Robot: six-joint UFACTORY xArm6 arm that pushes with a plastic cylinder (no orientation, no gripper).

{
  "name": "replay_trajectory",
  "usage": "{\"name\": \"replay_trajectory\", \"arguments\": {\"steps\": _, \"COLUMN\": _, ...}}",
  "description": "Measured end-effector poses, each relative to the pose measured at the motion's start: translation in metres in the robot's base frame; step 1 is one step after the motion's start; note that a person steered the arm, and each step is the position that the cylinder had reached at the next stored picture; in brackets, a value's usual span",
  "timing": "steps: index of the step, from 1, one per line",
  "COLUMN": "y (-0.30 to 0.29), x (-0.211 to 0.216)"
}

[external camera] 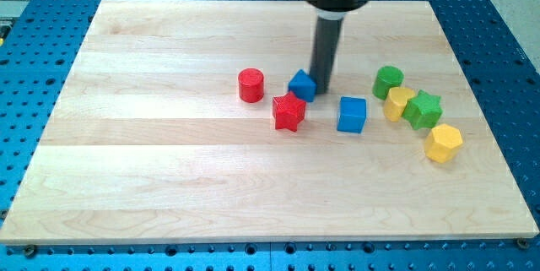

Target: Move the red circle into the red star

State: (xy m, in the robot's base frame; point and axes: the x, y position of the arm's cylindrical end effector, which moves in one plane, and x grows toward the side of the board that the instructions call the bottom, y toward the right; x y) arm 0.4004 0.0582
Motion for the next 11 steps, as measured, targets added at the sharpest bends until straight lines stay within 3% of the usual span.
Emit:
{"name": "replay_trajectory", "arguments": {"steps": 2, "y": -0.014, "x": -0.022}}
{"name": "replay_trajectory", "arguments": {"steps": 3, "y": -0.037, "x": -0.062}}
{"name": "replay_trajectory", "arguments": {"steps": 4, "y": -0.088, "x": -0.069}}
{"name": "replay_trajectory", "arguments": {"steps": 5, "y": -0.106, "x": -0.027}}
{"name": "replay_trajectory", "arguments": {"steps": 8, "y": -0.092, "x": 0.024}}
{"name": "replay_trajectory", "arguments": {"steps": 11, "y": -0.119, "x": 0.049}}
